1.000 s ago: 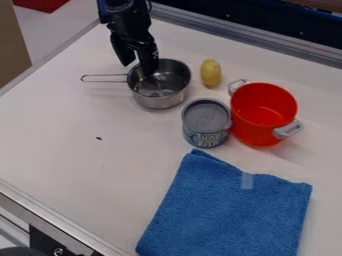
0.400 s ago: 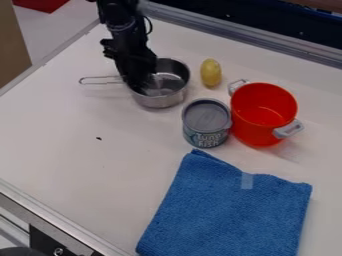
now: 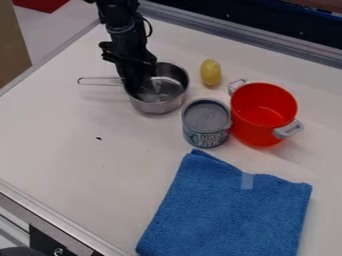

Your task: Move the silver pot to the bottom left side of the table and next to the blue cloth

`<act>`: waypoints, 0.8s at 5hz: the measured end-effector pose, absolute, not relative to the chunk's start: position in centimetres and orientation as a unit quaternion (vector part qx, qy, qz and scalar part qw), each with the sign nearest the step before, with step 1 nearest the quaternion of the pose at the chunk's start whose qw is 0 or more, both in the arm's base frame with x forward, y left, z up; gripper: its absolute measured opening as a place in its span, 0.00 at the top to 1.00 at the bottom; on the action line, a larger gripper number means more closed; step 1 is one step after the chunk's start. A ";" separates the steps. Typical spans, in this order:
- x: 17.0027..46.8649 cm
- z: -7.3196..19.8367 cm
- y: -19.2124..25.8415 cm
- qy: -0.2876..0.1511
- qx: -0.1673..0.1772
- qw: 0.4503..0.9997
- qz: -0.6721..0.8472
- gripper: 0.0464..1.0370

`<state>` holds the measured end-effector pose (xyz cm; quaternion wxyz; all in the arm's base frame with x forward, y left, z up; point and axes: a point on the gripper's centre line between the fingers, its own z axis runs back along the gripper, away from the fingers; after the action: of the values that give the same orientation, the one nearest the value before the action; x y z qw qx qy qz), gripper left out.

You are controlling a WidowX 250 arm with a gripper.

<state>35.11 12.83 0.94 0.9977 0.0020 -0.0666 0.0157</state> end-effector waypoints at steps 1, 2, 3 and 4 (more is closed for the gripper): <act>34.3 1.8 13.1 -0.079 -0.010 0.995 0.062 0.98; 33.0 2.9 13.4 -0.105 -0.028 0.983 0.150 0.98; 31.0 3.9 13.8 -0.126 -0.042 0.964 0.232 0.98; 29.0 4.2 13.8 -0.145 -0.052 0.936 0.317 0.98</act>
<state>28.98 13.79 4.15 0.9357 -0.0522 -0.1448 0.3175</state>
